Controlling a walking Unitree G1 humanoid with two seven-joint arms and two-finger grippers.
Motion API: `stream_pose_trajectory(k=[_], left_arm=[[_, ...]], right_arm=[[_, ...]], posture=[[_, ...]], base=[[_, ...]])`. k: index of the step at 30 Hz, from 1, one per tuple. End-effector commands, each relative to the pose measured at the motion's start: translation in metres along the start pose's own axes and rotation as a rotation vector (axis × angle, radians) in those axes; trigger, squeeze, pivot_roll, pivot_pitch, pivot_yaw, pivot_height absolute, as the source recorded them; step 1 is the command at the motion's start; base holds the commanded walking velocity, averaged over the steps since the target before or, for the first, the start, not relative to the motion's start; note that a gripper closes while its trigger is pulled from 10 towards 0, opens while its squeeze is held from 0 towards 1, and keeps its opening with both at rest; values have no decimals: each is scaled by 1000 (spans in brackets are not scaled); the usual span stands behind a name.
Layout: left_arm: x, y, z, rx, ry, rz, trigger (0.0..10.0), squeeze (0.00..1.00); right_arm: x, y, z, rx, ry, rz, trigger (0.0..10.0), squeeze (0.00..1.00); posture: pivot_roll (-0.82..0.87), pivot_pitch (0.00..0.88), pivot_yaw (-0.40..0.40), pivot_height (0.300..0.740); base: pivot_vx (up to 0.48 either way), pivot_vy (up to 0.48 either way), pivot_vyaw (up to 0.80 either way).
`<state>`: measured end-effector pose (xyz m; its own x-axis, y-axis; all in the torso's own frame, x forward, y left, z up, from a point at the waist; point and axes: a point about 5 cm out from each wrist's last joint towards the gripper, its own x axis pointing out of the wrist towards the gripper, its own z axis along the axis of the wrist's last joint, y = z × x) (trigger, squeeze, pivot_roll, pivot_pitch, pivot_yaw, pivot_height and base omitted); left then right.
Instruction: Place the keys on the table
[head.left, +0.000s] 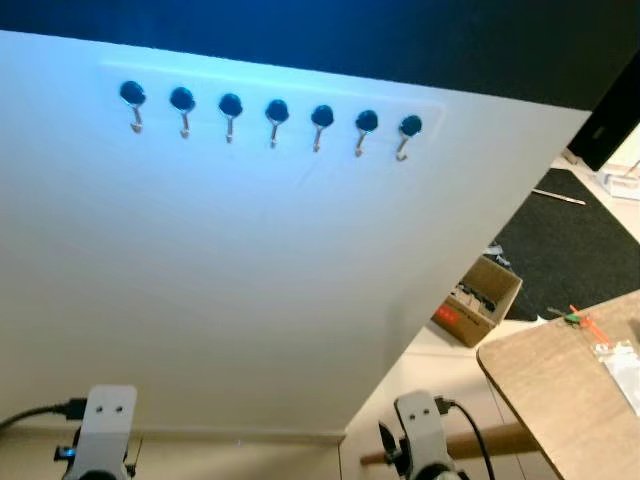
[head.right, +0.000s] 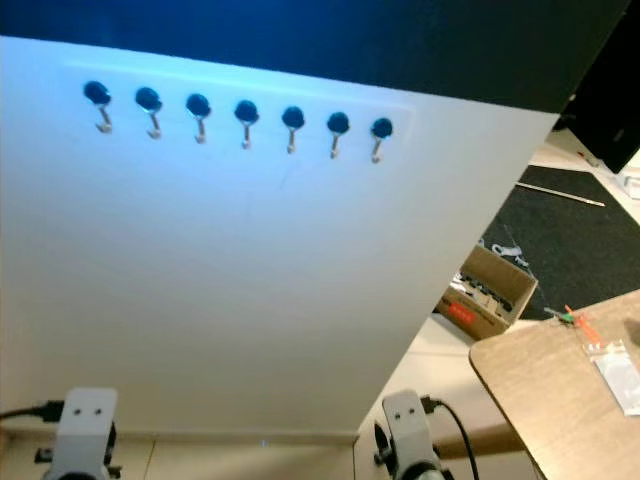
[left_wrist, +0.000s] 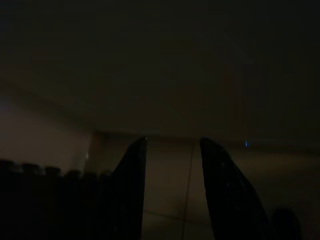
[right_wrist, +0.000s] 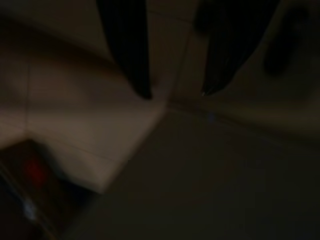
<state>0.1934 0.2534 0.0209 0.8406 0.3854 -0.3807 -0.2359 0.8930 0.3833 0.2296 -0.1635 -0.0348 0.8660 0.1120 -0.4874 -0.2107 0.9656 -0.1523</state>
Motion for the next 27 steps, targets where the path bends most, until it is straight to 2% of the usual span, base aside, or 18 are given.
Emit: stream_pose_trajectory(k=[1,3,5,7,11,14,17,22,27], left_arm=[[-4,-10,-31,30,92,-37,10000,0],[-4,-10,-31,30,92,-37,10000,0],[-4,-15,-48,46,147,-71,10000,0],[-4,-17,-54,54,167,-81,10000,0],[1,-21,-71,133,212,-121,10000,0],[5,-22,-73,166,215,-132,10000,0],[11,-25,-69,244,185,-172,10000,0],[17,-24,-67,256,179,-174,10000,0],[22,-26,-67,312,189,-241,10000,0]], right_arm=[[-12,-12,-34,63,155,-81,10000,0],[-12,-12,-34,63,155,-81,10000,0],[-18,-17,-47,98,215,-124,10000,0],[-20,-20,-52,110,237,-143,10000,0],[-32,-29,-71,114,318,-208,10000,0],[-34,-30,-74,112,329,-212,10000,0],[-37,-28,-79,114,344,-183,10000,0],[-38,-24,-82,100,364,-145,10000,0],[-38,-14,-85,111,387,-94,10000,0]], posture=[[208,133,-126,740],[208,133,-126,740],[199,115,-117,740],[199,115,-117,740],[157,87,-70,740],[145,81,-61,740],[137,68,-40,740],[126,44,-10,740],[103,26,27,740]], base=[[0,0,0],[0,0,0],[0,0,0],[0,0,0],[0,0,0],[0,0,0],[0,0,0],[0,0,0],[0,0,0]])
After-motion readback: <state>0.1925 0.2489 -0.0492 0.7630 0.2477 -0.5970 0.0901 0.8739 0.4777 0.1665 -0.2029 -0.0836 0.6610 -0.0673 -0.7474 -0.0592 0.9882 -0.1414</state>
